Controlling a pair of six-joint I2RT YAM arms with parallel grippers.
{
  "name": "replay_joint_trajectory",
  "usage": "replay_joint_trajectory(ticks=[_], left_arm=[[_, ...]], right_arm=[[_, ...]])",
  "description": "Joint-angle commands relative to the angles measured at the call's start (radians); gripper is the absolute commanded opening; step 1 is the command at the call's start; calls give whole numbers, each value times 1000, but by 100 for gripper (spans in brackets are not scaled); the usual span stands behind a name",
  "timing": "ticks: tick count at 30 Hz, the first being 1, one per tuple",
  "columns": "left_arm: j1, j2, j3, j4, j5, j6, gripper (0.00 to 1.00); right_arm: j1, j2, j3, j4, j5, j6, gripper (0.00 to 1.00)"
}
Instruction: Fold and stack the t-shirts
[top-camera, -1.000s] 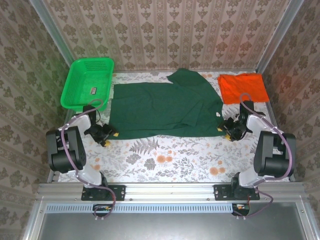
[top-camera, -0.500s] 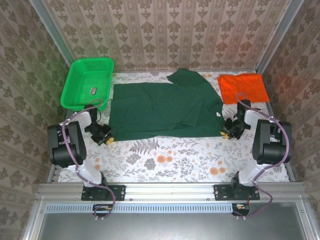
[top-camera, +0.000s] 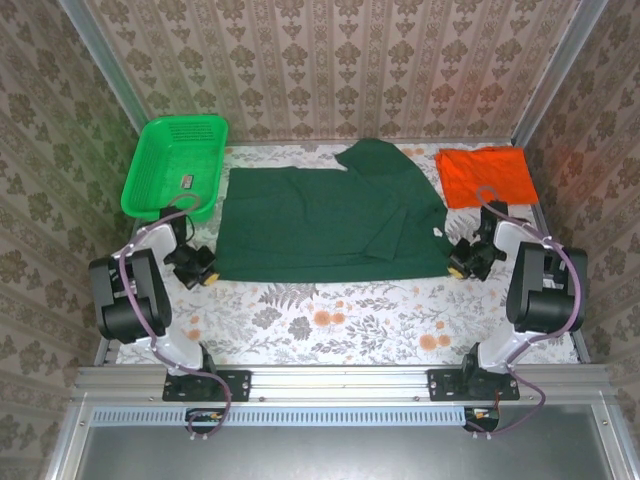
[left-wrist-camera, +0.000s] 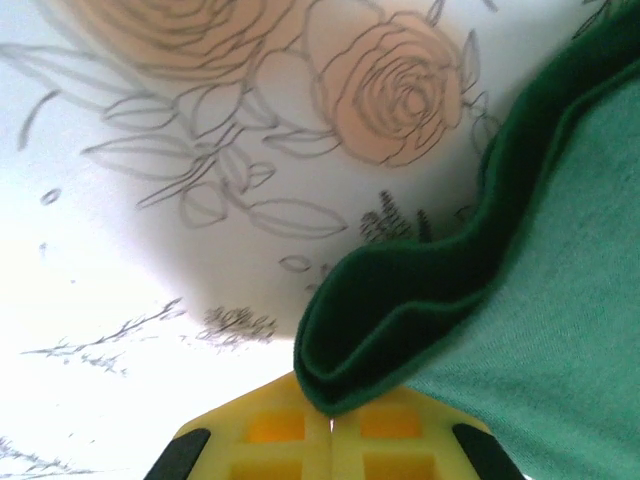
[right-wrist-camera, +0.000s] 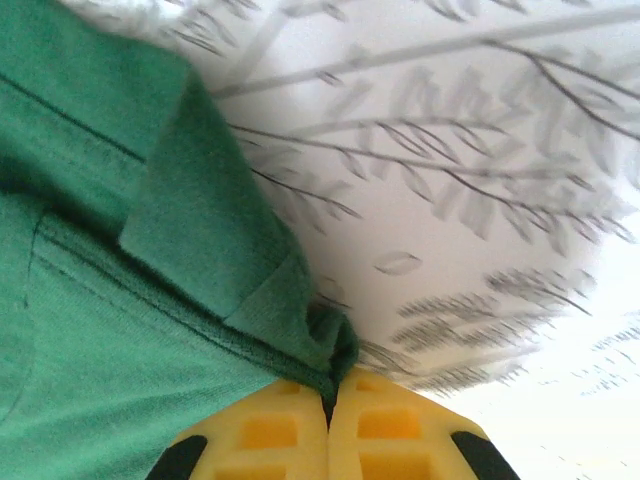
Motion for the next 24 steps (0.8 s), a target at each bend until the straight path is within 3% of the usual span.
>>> replay_joint_trajectory(ticks=[1, 7, 14, 17, 19, 24], left_arm=[[41, -43, -31, -43, -66, 37, 0], [62, -121, -96, -74, -45, 3, 0], [64, -283, -221, -83, -17, -116, 10], [64, -351, -249, -93, -23, -157, 12], [64, -390, -246, -111, -44, -177, 26], [37, -445, -122, -166, -112, -161, 45]], right_arm=[[-36, -35, -34, -61, 75, -30, 0], [-49, -124, -124, -79, 71, -19, 0], [-65, -234, -193, -60, 49, 68, 1], [-71, -277, -222, -51, 31, 98, 13], [-76, -311, -220, -53, 41, 113, 26], [-75, -399, -173, -77, 53, 155, 52]])
